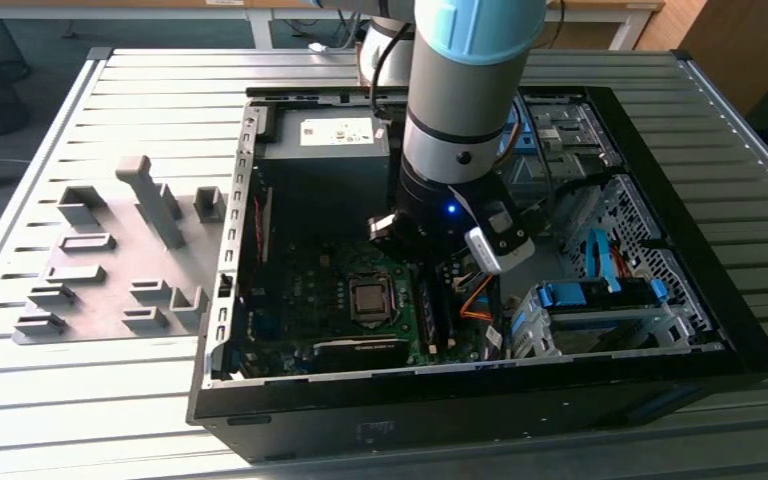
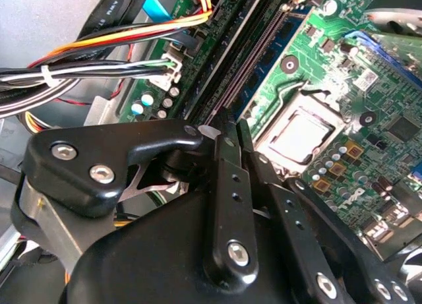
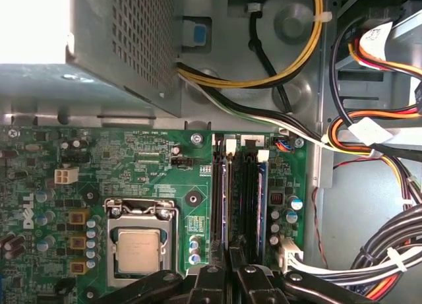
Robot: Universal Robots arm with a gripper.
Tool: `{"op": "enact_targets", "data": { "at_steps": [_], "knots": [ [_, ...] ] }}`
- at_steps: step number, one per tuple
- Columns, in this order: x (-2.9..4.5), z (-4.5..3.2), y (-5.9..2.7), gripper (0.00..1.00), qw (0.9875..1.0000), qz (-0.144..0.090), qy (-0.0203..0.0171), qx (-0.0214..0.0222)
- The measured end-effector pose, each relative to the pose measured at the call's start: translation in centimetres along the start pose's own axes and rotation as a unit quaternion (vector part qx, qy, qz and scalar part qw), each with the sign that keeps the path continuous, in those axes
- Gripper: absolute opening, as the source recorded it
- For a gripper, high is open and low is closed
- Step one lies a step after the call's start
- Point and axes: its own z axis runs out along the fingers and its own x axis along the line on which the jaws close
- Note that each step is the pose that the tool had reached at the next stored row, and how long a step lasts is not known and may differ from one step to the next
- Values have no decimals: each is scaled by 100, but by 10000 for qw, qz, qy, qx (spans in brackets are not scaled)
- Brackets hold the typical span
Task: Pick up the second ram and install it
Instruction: 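Insert the second ram into the second slot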
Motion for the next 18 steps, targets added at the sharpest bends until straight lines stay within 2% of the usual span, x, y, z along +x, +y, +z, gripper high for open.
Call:
{"op": "enact_targets", "data": {
  "at_steps": [18],
  "knots": [
    [-9,15,-26,14,10000,31,8,-3]
  ]
}}
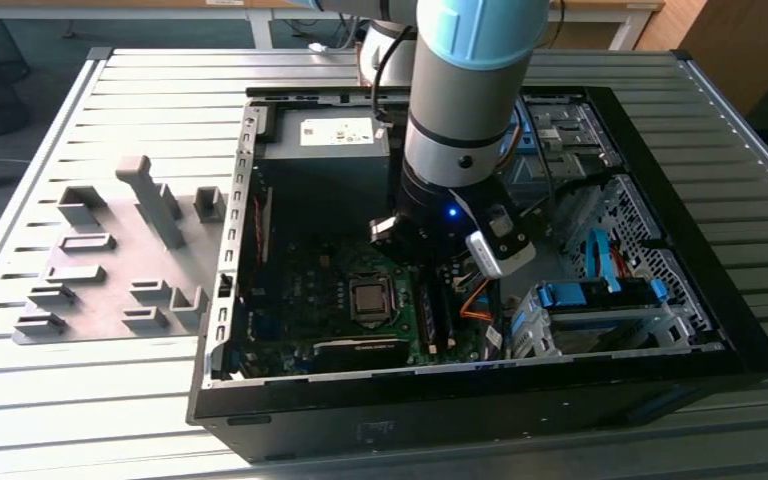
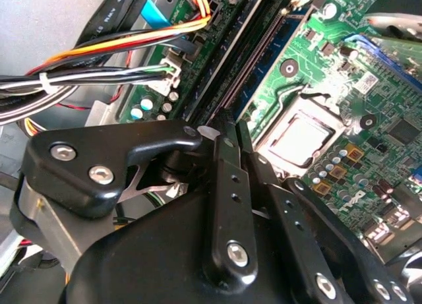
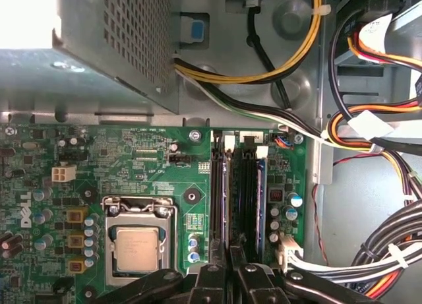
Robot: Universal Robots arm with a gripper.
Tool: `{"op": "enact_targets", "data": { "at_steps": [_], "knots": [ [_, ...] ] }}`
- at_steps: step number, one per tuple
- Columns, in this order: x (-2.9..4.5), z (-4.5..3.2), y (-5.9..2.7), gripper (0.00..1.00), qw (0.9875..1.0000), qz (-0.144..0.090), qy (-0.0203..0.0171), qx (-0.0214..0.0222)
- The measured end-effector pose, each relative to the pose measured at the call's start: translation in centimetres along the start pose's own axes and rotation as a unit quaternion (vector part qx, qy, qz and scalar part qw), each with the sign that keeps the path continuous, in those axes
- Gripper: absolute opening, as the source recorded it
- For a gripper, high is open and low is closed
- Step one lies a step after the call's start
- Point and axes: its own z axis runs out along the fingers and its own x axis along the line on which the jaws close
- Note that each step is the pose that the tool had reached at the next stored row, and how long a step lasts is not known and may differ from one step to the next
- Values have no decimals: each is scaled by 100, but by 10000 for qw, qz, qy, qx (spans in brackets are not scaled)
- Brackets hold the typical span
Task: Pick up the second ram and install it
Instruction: 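Insert the second ram into the second slot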
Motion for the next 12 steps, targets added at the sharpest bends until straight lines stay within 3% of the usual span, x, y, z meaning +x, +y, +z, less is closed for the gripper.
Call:
{"op": "enact_targets", "data": {
  "at_steps": [12],
  "knots": [
    [-10,-12,-5,14,10000,19,30,-4]
  ]
}}
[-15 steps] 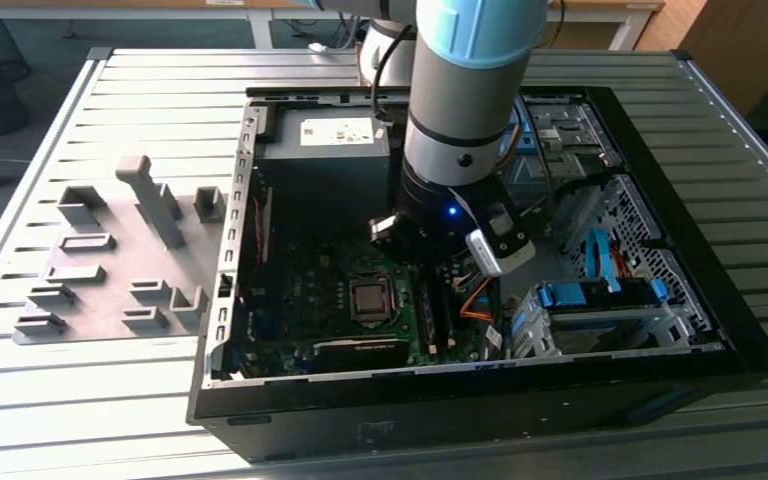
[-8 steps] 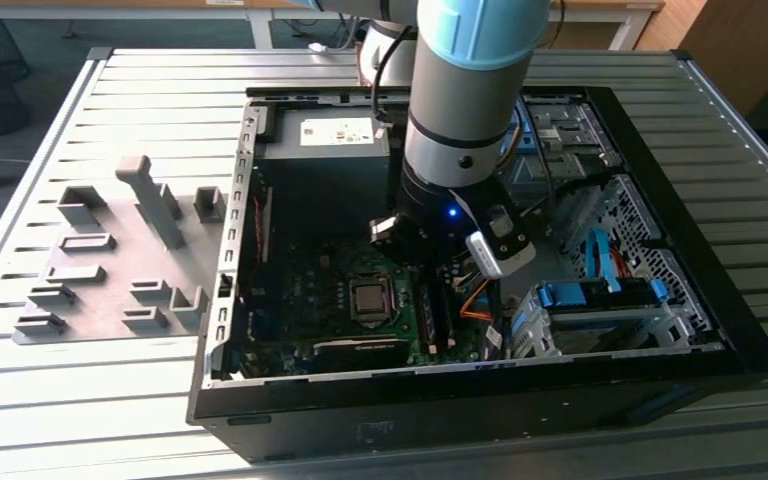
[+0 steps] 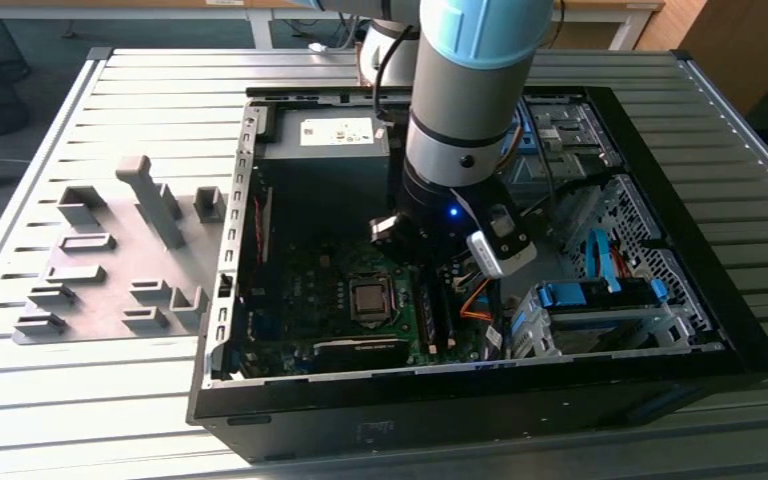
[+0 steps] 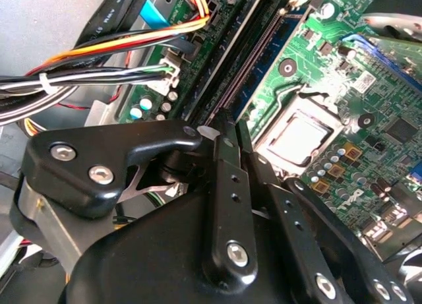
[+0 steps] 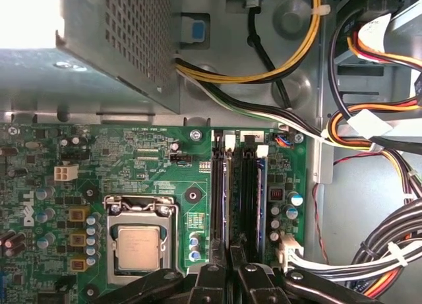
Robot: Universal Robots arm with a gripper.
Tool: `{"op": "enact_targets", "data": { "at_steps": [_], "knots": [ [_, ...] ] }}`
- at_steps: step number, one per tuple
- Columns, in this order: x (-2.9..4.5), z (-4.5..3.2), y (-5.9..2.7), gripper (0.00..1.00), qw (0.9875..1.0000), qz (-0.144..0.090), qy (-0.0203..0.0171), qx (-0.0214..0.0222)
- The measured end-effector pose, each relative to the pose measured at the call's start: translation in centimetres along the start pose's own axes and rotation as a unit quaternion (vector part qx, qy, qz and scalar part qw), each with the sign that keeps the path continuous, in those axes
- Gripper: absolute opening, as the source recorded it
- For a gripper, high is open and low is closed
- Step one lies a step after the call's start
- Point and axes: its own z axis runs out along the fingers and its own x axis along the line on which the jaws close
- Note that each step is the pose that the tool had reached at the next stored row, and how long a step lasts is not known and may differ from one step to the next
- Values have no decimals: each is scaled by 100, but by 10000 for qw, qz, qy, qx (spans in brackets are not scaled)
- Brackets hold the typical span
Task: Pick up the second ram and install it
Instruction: 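Insert the second ram into the second slot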
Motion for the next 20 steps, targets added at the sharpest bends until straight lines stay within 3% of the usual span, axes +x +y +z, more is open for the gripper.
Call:
{"op": "enact_targets", "data": {
  "at_steps": [20],
  "knots": [
    [-13,39,2,14,10000,89,3,-2]
  ]
}}
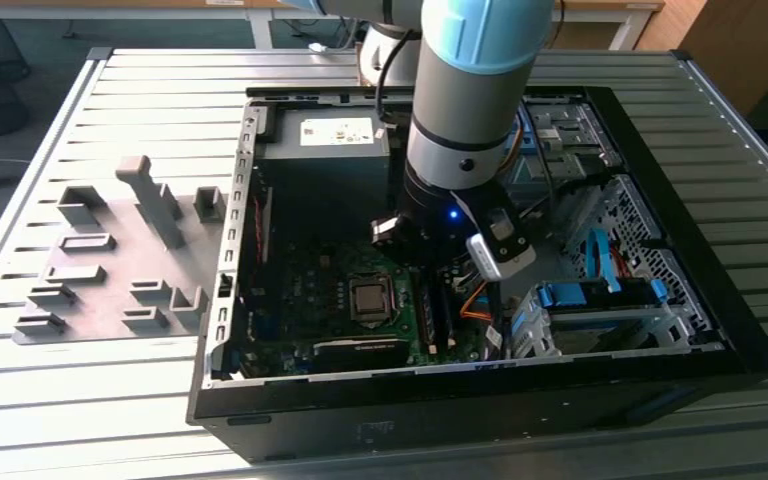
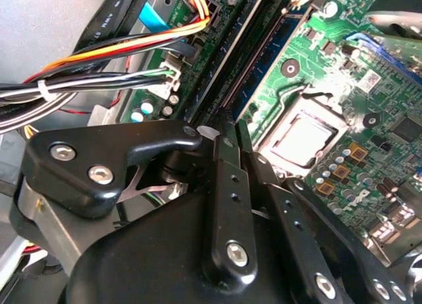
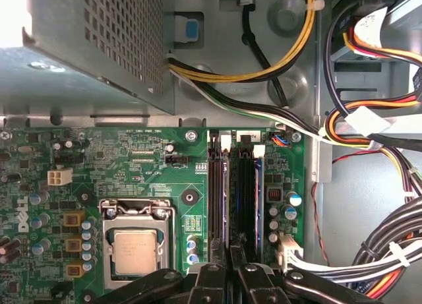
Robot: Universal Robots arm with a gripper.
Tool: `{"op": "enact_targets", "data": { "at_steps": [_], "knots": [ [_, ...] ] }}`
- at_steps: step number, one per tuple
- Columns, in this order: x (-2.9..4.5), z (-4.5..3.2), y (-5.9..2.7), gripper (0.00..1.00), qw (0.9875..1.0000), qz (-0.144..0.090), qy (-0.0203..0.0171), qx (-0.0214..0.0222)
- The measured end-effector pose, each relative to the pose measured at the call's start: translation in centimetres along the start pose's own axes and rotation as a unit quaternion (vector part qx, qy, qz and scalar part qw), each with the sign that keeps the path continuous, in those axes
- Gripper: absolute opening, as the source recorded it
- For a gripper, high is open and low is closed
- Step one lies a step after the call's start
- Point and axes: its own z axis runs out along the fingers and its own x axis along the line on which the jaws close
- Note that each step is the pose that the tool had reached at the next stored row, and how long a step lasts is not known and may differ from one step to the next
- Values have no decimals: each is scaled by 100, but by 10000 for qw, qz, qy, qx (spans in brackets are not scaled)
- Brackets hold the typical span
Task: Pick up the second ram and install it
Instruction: 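Insert the second ram into the second slot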
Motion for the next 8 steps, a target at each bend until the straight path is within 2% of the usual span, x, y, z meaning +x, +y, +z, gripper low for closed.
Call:
{"op": "enact_targets", "data": {
  "at_steps": [8],
  "knots": [
    [0,15,0,14,10000,2,1,4]
  ]
}}
